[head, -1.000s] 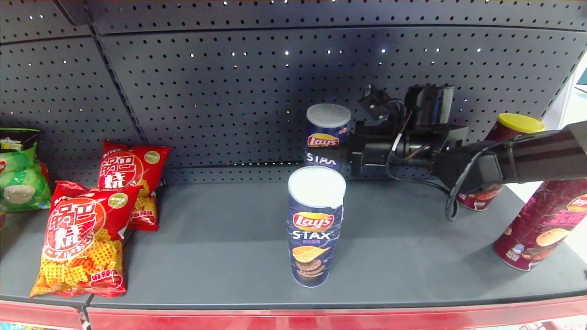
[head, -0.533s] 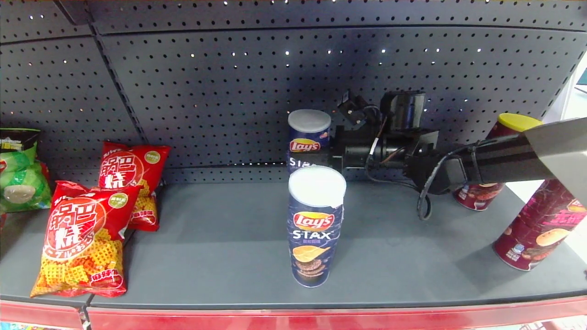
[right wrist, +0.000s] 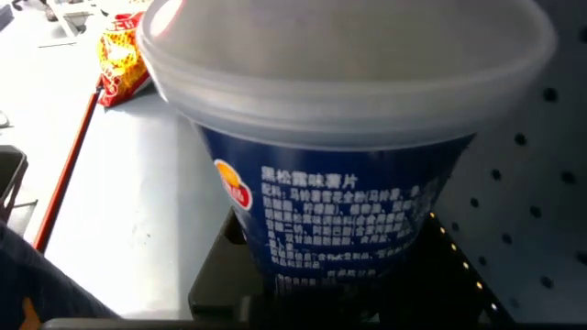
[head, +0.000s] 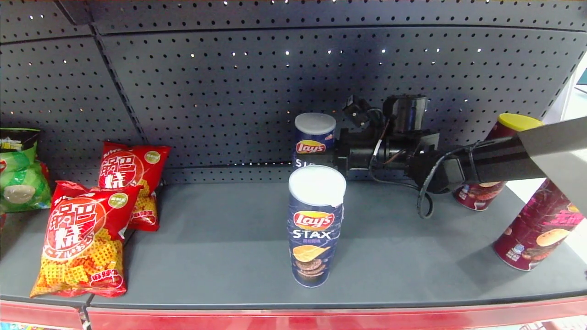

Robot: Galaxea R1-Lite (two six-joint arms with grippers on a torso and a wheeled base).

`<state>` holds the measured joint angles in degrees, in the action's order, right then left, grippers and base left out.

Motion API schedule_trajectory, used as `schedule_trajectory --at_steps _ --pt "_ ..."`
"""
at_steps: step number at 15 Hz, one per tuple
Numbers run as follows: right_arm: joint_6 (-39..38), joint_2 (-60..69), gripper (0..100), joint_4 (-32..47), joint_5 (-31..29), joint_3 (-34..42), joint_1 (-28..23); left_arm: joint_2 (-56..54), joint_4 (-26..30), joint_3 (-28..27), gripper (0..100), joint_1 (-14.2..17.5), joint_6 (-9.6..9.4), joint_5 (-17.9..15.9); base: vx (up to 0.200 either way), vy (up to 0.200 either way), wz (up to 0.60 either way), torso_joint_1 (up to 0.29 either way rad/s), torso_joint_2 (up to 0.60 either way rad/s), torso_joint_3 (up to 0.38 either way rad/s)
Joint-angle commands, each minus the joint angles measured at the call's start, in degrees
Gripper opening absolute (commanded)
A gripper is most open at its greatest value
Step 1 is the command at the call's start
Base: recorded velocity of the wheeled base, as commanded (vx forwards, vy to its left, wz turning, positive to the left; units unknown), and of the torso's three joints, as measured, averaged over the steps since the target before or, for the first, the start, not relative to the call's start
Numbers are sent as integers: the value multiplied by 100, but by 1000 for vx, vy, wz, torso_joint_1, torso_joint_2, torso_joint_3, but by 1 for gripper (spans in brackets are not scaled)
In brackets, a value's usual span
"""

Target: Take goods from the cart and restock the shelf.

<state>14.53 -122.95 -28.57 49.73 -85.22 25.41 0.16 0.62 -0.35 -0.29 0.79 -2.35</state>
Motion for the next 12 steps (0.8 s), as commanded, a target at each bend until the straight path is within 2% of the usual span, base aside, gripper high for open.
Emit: schedule_trajectory --at_steps 1,12 --pt "15 26 0 1 20 15 -53 11 -1 0 100 3 0 -2 0 0 0 0 0 0" --pt "23 52 0 1 64 32 -27 19 -1 0 100 3 9 -2 0 0 0 0 0 0"
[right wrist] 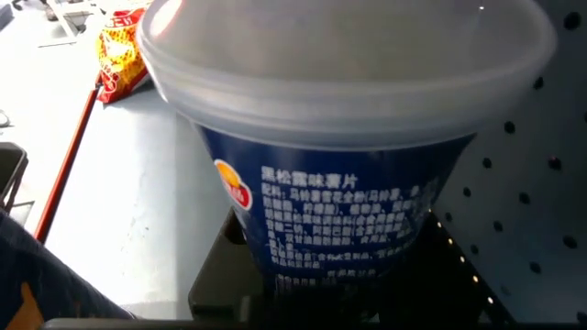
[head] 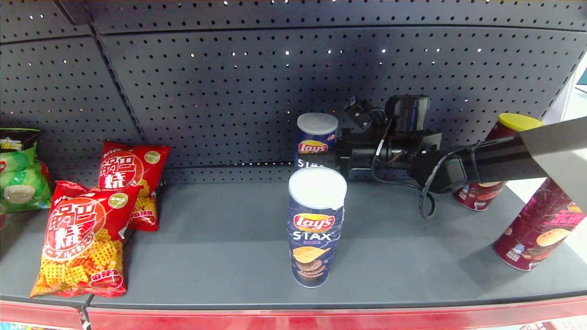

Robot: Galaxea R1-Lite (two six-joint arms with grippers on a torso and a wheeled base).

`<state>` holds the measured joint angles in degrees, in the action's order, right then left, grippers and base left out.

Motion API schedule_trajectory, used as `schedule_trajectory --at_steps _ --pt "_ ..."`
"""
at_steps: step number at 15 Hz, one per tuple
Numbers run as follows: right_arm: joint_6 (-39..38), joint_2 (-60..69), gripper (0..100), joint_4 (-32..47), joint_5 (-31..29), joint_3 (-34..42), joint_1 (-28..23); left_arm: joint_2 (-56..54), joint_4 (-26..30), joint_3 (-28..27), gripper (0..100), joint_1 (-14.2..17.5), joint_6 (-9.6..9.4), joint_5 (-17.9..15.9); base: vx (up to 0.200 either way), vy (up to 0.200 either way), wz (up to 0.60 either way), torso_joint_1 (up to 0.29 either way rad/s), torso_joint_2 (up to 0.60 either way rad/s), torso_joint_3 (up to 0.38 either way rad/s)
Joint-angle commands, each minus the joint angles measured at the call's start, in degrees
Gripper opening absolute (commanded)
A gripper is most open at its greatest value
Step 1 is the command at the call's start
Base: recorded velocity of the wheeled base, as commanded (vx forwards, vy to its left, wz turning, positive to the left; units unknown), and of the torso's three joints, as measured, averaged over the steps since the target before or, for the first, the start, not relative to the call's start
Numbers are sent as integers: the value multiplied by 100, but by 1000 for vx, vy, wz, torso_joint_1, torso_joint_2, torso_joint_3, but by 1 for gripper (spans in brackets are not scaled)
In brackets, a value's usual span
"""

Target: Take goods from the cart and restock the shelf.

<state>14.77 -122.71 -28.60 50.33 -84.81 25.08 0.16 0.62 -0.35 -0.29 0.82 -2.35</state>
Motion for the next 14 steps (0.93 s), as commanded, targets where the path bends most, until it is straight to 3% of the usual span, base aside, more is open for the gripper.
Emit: schedule_trajectory --at_steps 1,14 --pt "8 28 0 -5 3 0 24 11 -1 0 100 3 6 -2 0 0 0 0 0 0" --pt "113 98 0 -14 73 386 120 11 -1 0 100 3 -3 -2 0 0 0 0 0 0"
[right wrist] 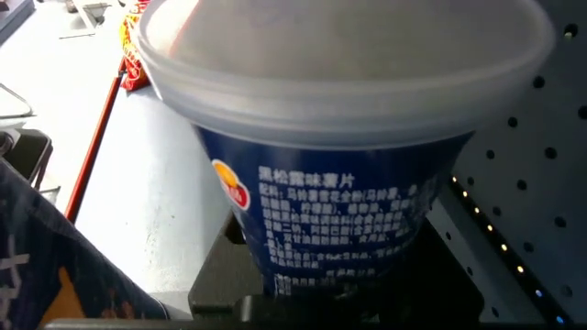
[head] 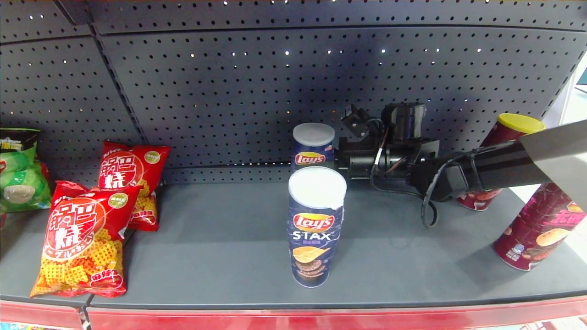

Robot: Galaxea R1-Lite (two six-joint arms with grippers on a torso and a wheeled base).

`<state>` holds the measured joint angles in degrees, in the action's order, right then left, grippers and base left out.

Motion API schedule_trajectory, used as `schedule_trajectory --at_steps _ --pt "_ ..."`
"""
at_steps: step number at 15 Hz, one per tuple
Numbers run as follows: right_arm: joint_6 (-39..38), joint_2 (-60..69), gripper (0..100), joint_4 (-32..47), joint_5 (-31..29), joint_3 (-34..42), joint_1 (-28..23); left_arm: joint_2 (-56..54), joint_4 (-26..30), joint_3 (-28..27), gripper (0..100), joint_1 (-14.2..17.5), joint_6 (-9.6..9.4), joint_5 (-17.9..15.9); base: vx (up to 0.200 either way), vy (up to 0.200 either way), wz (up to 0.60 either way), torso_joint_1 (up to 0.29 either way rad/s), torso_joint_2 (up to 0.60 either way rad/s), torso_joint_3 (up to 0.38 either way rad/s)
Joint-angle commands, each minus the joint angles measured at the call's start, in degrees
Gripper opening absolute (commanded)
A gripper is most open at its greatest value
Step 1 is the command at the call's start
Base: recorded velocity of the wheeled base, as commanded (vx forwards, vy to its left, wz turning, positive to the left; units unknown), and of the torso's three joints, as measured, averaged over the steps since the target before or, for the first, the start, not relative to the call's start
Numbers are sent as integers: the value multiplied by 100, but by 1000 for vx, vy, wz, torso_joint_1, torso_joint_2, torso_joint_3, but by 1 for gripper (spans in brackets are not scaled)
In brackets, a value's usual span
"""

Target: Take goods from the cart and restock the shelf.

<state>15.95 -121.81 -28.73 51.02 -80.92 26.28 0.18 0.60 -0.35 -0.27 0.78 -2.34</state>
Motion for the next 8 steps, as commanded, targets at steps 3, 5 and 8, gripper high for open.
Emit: schedule_trajectory --at_steps 3,5,8 --pt "23 -1 0 -1 5 15 0 8 2 0 100 -8 1 6 0 0 0 0 0 0" --pt "31 -1 100 -1 13 15 0 8 2 0 100 0 1 -3 0 0 0 0 0 0" --pt "23 -1 100 -1 13 6 -9 8 2 0 100 0 10 -3 0 0 0 0 0 0"
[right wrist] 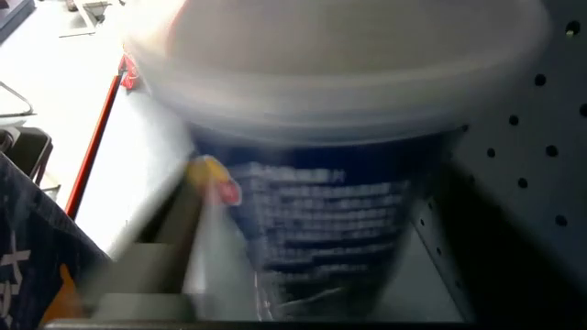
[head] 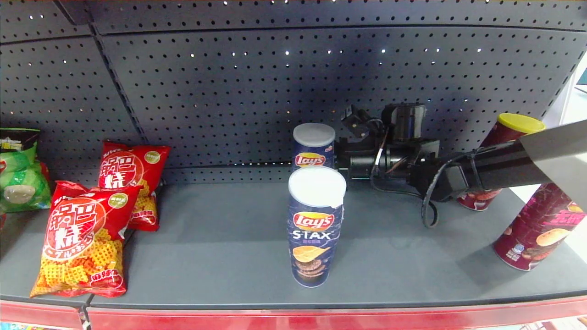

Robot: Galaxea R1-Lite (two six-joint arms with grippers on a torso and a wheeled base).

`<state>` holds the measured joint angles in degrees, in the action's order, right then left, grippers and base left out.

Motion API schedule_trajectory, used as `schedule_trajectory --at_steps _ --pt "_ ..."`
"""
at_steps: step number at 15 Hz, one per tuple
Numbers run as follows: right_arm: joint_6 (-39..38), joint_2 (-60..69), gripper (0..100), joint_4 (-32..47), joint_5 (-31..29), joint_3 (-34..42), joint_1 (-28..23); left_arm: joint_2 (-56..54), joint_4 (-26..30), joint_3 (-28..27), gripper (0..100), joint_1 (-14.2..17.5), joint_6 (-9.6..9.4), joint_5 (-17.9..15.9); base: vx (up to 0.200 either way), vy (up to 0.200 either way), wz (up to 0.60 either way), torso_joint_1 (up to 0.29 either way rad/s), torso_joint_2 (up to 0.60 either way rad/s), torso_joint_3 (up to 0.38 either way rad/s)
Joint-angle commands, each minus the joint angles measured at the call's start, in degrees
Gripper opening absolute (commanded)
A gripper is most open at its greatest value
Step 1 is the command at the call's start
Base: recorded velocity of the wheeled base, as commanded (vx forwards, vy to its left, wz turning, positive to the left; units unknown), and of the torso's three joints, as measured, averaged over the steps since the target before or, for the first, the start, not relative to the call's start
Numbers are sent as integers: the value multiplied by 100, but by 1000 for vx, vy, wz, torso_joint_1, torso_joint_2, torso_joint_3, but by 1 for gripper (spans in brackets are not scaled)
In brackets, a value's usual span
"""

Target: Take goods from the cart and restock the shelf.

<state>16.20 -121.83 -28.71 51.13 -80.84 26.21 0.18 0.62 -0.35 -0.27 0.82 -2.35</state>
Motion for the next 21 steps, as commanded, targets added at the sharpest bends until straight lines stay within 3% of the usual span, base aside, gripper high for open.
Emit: schedule_trajectory --at_steps 1,14,21 --pt "6 2 100 -3 3 6 -2 8 -1 0 100 0 6 -2 0 0 0 0 0 0" --pt "-12 503 100 -21 126 420 -441 8 -1 0 100 0 -3 -2 0 0 0 0 0 0" --pt "-3 1417 100 -47 169 1228 -582 8 -1 0 100 0 -3 -2 0 0 0 0 0 0"
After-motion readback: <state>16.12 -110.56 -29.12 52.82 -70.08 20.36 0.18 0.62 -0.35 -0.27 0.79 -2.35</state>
